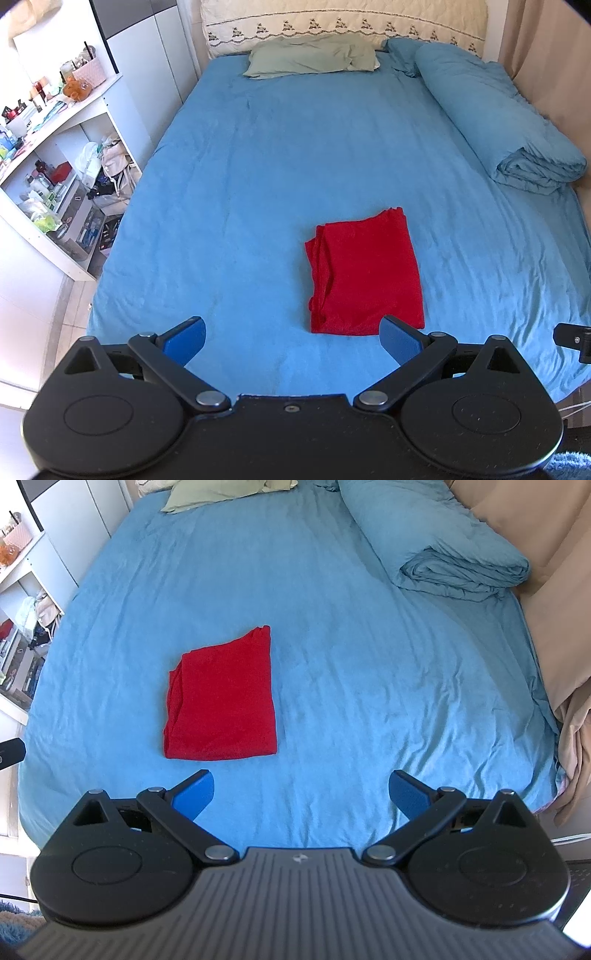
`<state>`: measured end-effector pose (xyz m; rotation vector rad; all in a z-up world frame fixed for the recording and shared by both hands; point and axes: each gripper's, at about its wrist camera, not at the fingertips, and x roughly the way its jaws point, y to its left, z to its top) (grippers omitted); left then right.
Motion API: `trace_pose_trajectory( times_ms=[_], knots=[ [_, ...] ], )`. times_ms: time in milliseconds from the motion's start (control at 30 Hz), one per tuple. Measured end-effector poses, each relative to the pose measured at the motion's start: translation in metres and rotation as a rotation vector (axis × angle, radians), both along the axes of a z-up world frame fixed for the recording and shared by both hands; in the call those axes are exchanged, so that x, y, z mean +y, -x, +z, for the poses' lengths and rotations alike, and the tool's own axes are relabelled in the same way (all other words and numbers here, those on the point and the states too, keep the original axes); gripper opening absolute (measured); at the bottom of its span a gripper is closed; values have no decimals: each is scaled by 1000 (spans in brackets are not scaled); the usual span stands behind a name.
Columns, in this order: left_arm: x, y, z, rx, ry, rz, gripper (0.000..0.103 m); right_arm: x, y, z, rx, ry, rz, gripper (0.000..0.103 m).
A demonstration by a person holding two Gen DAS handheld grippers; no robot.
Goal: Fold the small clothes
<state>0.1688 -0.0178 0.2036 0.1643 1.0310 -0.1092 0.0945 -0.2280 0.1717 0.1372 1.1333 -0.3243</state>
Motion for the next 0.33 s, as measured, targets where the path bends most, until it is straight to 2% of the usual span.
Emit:
trace_pose_trajectory(
  times_ms=[333],
  knots=[
    [5,-1,1,-2,10,-4,102,2,1,2,-9,5,-2,103]
  ],
)
